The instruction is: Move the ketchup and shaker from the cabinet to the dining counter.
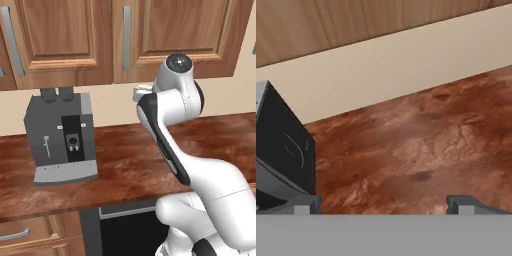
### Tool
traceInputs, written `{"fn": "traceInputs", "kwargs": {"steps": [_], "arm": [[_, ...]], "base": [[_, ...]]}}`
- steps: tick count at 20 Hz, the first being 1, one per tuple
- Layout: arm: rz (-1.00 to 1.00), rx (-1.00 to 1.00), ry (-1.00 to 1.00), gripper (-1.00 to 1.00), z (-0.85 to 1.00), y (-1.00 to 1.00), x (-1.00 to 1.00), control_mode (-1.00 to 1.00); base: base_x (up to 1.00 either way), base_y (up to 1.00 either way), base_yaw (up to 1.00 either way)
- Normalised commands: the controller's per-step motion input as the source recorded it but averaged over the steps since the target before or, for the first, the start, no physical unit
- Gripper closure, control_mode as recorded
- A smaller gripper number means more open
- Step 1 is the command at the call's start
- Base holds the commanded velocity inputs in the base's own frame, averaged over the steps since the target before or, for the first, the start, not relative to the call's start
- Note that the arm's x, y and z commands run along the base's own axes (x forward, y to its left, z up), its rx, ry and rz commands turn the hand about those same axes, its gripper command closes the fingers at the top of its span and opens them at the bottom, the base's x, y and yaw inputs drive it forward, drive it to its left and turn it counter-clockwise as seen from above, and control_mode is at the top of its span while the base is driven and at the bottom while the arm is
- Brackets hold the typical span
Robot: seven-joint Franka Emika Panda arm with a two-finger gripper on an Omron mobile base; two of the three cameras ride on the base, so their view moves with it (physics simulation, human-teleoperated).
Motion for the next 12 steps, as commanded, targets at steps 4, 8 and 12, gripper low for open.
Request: {"fn": "traceInputs", "kwargs": {"steps": [4,8,12], "arm": [[0.00,0.00,-0.02,-1.00,0.45,0.23,0.00,-1.00],[0.00,-0.05,-0.16,-1.00,0.42,0.23,0.00,-1.00],[0.00,-0.10,-0.26,-1.00,0.37,0.20,0.00,-1.00]], "base": [[0.00,0.00,0.00],[0.00,0.00,0.00],[0.00,0.00,0.00]]}}
